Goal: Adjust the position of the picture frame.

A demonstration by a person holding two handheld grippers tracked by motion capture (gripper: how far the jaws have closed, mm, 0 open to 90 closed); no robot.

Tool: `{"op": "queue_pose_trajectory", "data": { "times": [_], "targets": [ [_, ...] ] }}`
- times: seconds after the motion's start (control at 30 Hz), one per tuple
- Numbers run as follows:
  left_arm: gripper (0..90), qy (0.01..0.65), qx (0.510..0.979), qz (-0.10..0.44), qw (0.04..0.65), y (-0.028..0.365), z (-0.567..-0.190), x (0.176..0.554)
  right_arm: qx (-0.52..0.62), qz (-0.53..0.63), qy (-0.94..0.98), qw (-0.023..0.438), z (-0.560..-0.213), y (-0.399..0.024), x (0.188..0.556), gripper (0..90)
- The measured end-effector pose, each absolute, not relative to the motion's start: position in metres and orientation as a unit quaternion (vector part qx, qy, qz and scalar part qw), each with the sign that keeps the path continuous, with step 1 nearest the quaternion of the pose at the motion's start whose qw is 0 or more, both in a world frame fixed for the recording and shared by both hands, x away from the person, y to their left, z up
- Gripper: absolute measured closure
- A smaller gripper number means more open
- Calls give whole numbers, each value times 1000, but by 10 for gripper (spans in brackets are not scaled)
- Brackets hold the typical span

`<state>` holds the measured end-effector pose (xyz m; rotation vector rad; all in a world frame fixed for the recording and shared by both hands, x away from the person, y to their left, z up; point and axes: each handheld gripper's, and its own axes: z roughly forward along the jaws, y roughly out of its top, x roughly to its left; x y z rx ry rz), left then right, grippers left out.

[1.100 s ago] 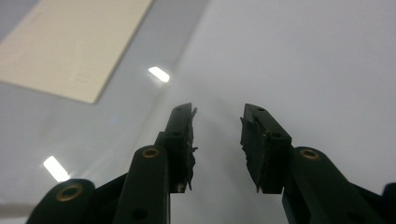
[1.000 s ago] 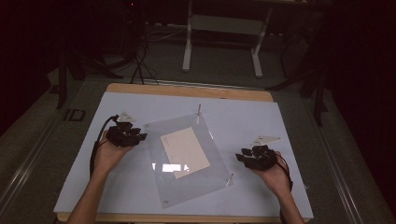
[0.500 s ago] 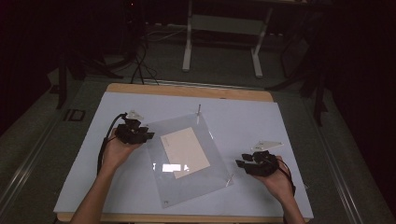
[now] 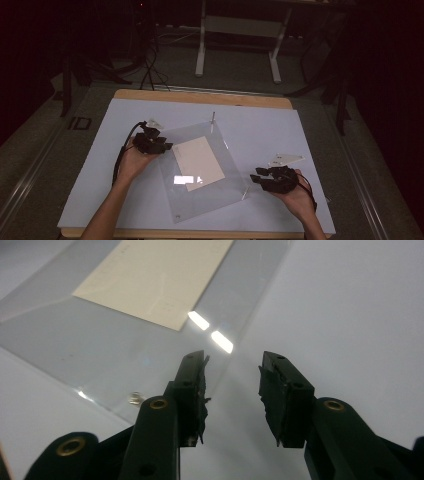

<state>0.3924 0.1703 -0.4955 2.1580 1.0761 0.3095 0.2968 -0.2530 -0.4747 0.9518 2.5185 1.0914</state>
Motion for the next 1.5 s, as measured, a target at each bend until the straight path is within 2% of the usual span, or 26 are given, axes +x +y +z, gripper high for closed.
{"op": "queue_pose_trajectory", "data": {
  "times": [0.4, 0.63, 0.7, 0.87, 1.1, 1.37, 1.5],
  "targets": [
    [605, 412, 838, 100, 343, 148, -500, 418, 284, 383, 873, 100, -468, -236, 278, 658],
    [622, 398, 844, 100, 345, 135, -499, 424, 288, 369, 880, 80, -492, -234, 273, 694],
    [623, 395, 846, 101, 345, 131, -498, 426, 294, 362, 881, 77, -505, -234, 271, 733],
    [663, 386, 847, 98, 352, 120, -498, 435, 292, 346, 886, 96, -522, -230, 270, 824],
    [682, 373, 851, 95, 358, 103, -499, 450, 279, 351, 885, 122, -524, -226, 268, 847],
    [727, 377, 845, 81, 370, 85, -497, 473, 282, 351, 885, 121, -524, -226, 268, 849],
    [768, 380, 834, 100, 387, 77, -494, 481, 282, 351, 885, 120, -524, -226, 268, 848]
  ]
}}
